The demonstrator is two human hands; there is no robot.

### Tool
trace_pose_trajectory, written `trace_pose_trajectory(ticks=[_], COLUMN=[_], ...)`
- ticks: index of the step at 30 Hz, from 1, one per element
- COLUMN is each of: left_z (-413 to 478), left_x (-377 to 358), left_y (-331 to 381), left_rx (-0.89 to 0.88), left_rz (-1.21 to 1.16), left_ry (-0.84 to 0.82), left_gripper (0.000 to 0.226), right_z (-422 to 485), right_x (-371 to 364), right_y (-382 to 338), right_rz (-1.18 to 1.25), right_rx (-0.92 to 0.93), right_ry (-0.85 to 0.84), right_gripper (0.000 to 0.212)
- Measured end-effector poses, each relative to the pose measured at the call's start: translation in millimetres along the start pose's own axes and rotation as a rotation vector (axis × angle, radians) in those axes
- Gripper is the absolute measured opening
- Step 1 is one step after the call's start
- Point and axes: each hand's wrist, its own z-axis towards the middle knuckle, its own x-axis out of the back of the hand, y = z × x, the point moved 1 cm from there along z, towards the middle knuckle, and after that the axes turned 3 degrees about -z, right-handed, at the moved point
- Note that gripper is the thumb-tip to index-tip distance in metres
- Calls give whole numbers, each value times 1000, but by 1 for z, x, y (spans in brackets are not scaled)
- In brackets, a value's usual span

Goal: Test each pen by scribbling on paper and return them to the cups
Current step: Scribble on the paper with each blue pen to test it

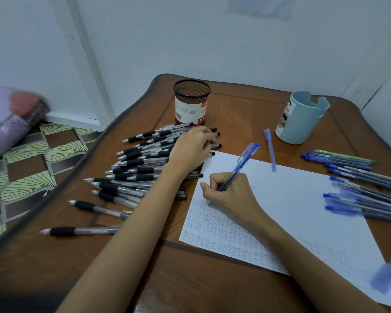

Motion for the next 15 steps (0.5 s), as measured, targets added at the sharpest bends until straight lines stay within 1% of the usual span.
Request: trace_pose_trajectory(ticks=[7, 12, 15], left_z=[0, 1, 0], left_x=[-1, 0, 0], left_y=[-1, -1, 0], left_rx=[2, 5, -5], left_rz=[6, 6, 5], left_ry=[-2, -8, -1], left_gripper=[29, 29, 29], right_z=[1, 1, 2], right_x=[0, 0, 1], right_y=[1, 1, 2], right_rz=[6, -13, -8], right_rx=[-15, 12, 22], right_ry=[-12, 17, 15], right_gripper=[35, 39, 46])
